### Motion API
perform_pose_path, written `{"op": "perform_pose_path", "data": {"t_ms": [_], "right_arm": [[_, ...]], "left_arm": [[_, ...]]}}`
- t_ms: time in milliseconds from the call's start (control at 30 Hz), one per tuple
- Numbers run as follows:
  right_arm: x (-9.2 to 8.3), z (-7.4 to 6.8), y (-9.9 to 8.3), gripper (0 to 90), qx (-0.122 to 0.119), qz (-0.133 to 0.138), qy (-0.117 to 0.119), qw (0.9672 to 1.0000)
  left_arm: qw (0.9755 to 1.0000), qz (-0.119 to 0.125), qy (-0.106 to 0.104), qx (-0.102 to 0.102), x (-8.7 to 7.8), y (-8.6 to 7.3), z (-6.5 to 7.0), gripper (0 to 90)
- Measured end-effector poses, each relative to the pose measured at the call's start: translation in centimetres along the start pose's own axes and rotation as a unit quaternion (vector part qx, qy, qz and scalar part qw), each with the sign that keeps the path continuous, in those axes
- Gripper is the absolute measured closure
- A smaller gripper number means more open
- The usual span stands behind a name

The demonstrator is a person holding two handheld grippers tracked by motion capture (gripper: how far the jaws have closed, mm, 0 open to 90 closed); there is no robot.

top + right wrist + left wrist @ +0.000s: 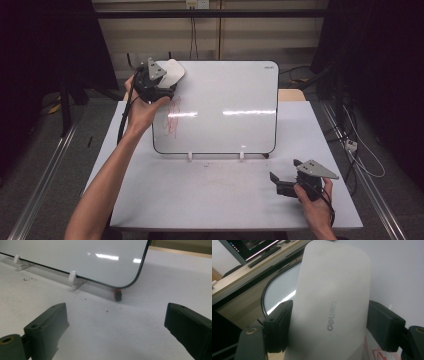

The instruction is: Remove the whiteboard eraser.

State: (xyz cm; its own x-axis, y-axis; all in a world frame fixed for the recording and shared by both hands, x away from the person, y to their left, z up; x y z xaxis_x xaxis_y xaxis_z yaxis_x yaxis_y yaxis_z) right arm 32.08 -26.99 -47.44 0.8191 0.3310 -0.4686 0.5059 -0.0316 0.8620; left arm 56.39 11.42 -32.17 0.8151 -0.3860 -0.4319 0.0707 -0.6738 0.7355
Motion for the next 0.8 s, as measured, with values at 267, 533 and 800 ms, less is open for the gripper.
{"op": "perform_pose_path", "data": {"t_ms": [267, 533, 800], "right_arm": [[-0.01, 0.00, 0.08, 4.7, -0.003, 0.003, -0.004, 1.0000], [0.13, -0.21, 0.09, 4.7, -0.005, 0.000, -0.001, 1.0000], [0.15, -0.10, 0.08, 4.7, -0.005, 0.000, -0.001, 1.0000]], "left_arm": [[0.9999, -0.009, 0.002, -0.005, -0.02, 0.19, 0.24, 27.1], [0.9998, -0.014, -0.003, -0.016, -0.28, 0.28, 0.19, 28.4], [0.9995, -0.011, -0.020, -0.022, -0.42, 0.24, -0.18, 28.8]]}}
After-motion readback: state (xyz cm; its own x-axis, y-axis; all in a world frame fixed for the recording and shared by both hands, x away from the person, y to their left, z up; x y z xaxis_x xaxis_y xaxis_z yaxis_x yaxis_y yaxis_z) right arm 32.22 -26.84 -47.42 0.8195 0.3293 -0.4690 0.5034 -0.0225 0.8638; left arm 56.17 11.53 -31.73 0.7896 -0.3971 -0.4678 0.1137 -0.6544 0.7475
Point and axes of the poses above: each handheld gripper's, and its own axes: x roughly forward along the jaws, y roughly out of its top, z roughly to its right, the point moved 5 cm from there along x, roughly forward along the jaws, and after that the axes turned 11 degrees about x, right-handed, at the moved point
